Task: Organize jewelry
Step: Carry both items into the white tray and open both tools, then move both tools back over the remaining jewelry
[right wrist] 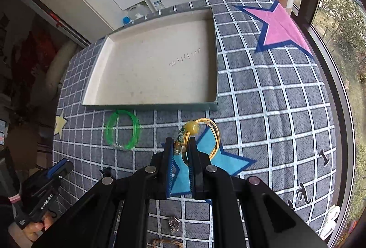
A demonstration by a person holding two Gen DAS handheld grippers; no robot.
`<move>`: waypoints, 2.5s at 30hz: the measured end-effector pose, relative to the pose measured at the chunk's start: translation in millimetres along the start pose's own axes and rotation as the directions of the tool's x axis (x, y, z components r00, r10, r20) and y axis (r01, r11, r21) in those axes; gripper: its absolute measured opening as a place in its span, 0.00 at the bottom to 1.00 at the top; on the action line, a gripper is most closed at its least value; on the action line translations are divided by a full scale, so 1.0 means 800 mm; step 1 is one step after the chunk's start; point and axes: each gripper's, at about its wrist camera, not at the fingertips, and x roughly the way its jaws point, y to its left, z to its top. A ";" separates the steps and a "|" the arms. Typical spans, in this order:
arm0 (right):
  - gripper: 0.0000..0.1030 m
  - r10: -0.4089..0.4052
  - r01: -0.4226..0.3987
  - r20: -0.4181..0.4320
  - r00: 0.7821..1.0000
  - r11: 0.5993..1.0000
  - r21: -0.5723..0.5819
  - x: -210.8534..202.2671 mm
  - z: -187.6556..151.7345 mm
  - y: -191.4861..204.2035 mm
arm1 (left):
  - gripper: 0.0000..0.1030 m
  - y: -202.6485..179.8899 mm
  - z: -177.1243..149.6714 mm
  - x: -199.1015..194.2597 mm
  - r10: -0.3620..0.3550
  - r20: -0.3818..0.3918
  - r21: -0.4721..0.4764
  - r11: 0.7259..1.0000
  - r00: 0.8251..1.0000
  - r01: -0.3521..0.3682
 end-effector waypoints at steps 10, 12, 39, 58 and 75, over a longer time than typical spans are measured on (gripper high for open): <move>0.12 0.016 -0.016 0.008 1.000 0.999 -0.037 0.030 0.047 0.025 | 0.30 0.003 0.084 0.023 0.002 0.072 -0.009 1.000 0.997 -0.001; 0.12 0.015 -0.015 0.003 1.000 0.999 -0.038 0.039 0.053 0.027 | 0.29 -0.003 0.097 0.038 0.009 0.077 0.001 1.000 0.997 -0.009; 0.13 -0.033 0.028 -0.073 0.997 0.997 -0.075 0.132 0.077 0.014 | 0.30 -0.049 0.126 0.168 0.165 0.002 0.125 0.978 0.986 -0.164; 0.56 0.011 -0.017 -0.046 0.999 0.993 -0.121 0.117 0.077 0.021 | 0.97 -0.047 0.116 0.136 0.152 0.027 0.082 0.985 0.988 -0.154; 0.84 0.094 -0.093 0.047 0.994 0.995 -0.036 0.033 0.041 0.020 | 1.00 -0.039 0.059 0.035 0.107 0.073 0.041 0.993 0.992 -0.110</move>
